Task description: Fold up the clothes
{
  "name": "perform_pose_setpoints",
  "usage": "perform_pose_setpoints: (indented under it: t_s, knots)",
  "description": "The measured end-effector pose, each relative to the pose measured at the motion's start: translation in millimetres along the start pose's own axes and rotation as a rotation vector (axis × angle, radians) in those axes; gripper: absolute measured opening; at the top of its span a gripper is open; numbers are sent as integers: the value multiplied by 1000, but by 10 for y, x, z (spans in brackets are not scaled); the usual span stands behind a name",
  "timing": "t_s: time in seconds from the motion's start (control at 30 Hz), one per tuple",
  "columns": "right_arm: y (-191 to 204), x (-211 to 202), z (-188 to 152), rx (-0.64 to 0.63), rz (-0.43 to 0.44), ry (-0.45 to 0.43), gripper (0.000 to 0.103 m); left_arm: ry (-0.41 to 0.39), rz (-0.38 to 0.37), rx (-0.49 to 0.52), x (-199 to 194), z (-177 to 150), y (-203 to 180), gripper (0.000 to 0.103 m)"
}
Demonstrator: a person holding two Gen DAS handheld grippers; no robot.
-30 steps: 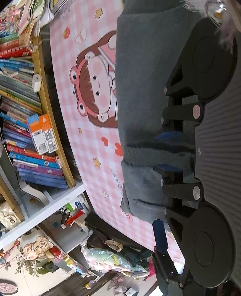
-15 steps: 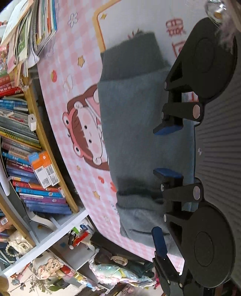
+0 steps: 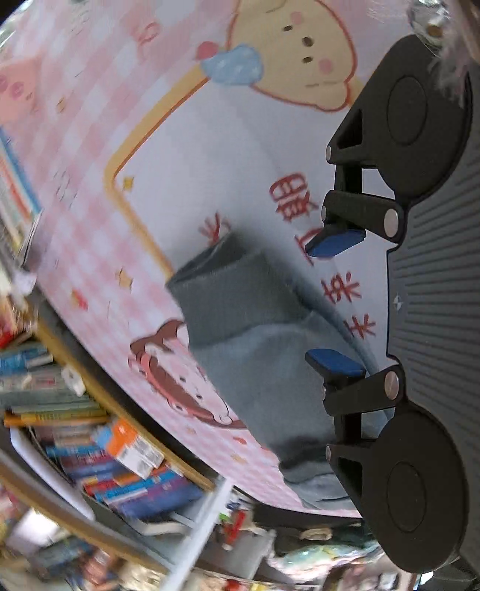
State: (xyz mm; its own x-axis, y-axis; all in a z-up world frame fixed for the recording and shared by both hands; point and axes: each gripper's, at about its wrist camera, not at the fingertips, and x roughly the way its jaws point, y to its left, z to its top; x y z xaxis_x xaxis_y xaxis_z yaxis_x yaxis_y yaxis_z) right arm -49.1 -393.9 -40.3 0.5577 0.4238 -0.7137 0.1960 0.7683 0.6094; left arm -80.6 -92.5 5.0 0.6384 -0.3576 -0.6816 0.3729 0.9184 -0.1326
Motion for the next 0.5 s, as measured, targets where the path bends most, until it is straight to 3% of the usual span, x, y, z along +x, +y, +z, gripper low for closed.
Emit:
perform_pose_setpoints:
  t_s: [0.33, 0.47, 0.5]
  knots:
    - [-93, 201, 186, 113, 28, -1, 49, -32, 78, -67, -126, -2, 85, 89]
    - [14, 306, 242, 57, 1, 7, 40, -52, 111, -106, -167, 19, 160, 89]
    - [43, 332, 254, 39, -8, 11, 30, -58, 119, -116, -177, 25, 179, 89]
